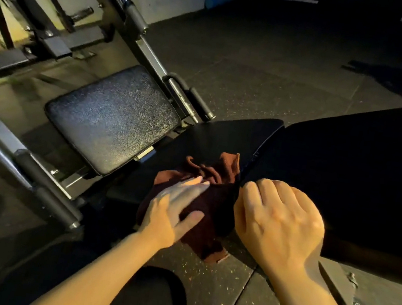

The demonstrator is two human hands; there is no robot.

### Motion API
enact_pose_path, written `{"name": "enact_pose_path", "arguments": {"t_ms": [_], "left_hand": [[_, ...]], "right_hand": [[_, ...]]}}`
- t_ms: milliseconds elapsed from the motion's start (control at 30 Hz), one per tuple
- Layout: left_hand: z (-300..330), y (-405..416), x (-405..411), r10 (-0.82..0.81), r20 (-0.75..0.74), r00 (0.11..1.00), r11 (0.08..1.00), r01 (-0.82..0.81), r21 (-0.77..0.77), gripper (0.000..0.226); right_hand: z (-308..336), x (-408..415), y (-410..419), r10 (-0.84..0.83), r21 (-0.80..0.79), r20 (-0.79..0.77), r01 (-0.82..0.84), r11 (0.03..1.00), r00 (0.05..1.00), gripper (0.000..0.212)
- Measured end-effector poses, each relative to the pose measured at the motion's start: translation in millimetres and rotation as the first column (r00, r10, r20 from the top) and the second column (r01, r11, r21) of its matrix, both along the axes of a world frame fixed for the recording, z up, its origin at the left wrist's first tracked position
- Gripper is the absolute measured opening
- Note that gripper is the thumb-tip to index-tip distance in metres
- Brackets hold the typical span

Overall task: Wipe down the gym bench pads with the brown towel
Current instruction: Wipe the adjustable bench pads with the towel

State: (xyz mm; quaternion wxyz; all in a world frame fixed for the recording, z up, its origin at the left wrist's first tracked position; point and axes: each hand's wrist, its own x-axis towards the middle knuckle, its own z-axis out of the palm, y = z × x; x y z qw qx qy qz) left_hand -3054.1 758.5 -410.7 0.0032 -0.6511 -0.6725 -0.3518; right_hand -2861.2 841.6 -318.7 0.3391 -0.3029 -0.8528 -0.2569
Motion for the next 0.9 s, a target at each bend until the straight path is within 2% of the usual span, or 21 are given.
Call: {"name": "enact_pose_path", "arguments": {"t_ms": [133, 233, 300, 367, 433, 567, 767, 900], "left_hand": [[-14, -11, -53, -0.038, -0.035, 0.999, 0.992, 0.033, -0.124, 0.074], [-35, -14, -70, -0.005, -0.061, 0.998, 0.997, 0.0, -0.071, 0.082], [-44, -12, -70, 0.031, -0.081, 0.996, 0.999, -0.032, -0.01, 0.084], [-50, -14, -75, 0.013, -0.127, 0.992, 1.0, -0.009, 0.026, 0.082], [-59, -19, -91, -0.043, -0.153, 0.987, 0.998, 0.049, 0.035, 0.075], [-87, -27, -143, -0.05, -0.155, 0.987, 0.998, 0.045, -0.039, 0.083], [-107, -28, -181, -0.06, -0.15, 0.987, 0.997, 0.052, -0.06, 0.087], [-112, -30, -182, -0.031, -0.135, 0.99, 0.999, 0.026, -0.04, 0.087]], "right_hand": [[1, -4, 1, -0.041, -0.001, -0.011, 0.041, 0.999, 0.999, 0.03], [1, -9, 0, -0.044, -0.017, -0.04, 0.043, 0.999, 0.998, 0.031], [-3, -13, -5, 0.096, -0.082, -0.05, -0.1, 0.992, 0.994, 0.03], [-7, -21, -13, 0.316, -0.228, -0.044, -0.317, 0.92, 0.948, 0.027], [-12, -30, -17, 0.418, -0.335, 0.021, -0.387, 0.859, 0.908, 0.022], [-32, -70, -16, 0.349, -0.392, 0.114, -0.281, 0.876, 0.93, 0.026], [-49, -117, -21, 0.185, -0.448, 0.02, -0.157, 0.88, 0.982, 0.035], [-53, -124, -29, 0.137, -0.416, 0.157, -0.061, 0.908, 0.978, 0.035]]}}
